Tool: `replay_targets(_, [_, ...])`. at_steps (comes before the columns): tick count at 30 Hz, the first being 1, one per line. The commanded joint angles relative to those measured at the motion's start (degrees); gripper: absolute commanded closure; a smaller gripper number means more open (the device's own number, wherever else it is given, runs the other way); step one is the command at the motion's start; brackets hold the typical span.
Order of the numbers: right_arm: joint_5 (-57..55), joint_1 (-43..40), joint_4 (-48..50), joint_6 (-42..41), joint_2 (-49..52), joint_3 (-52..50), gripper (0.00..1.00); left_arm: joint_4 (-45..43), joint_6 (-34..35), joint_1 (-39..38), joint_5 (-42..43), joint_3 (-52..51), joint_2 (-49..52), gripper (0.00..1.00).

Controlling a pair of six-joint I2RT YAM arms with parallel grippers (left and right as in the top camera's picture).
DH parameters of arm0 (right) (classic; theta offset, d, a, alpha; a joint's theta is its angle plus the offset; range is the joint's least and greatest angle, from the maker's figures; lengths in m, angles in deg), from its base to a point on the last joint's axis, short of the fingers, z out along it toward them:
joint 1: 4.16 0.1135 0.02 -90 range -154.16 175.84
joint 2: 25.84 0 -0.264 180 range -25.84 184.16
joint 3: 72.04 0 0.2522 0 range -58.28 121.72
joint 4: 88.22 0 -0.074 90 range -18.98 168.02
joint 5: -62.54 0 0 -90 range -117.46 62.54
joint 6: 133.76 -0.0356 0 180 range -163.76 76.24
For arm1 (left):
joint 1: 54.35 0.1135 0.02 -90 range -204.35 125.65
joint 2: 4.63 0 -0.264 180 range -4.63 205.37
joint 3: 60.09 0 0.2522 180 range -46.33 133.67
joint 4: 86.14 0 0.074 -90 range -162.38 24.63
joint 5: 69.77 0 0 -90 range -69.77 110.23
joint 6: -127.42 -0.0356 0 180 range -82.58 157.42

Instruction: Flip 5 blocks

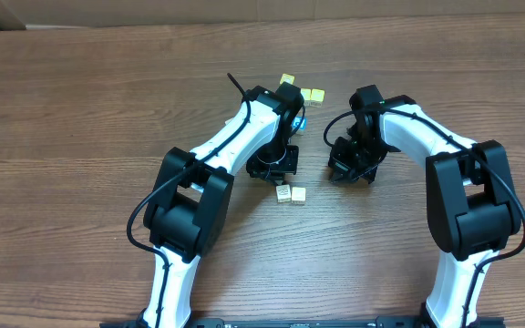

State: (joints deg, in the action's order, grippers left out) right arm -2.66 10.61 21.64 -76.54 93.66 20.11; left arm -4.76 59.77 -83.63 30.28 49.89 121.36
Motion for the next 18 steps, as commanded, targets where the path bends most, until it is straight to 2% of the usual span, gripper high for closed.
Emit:
replay_targets(1, [-5.9, -0.3, 0.1, 0.0, 0.6, -0.4, 0.94, -0.2, 0.8, -0.4, 0.5, -0.6, -0.4, 0.96])
replay_targets(18, [-5.9, -0.3, 0.2, 0.0, 0.6, -0.4, 0.93, -1.4, -0.7, -0.4, 4.7, -0.6, -0.4, 0.96])
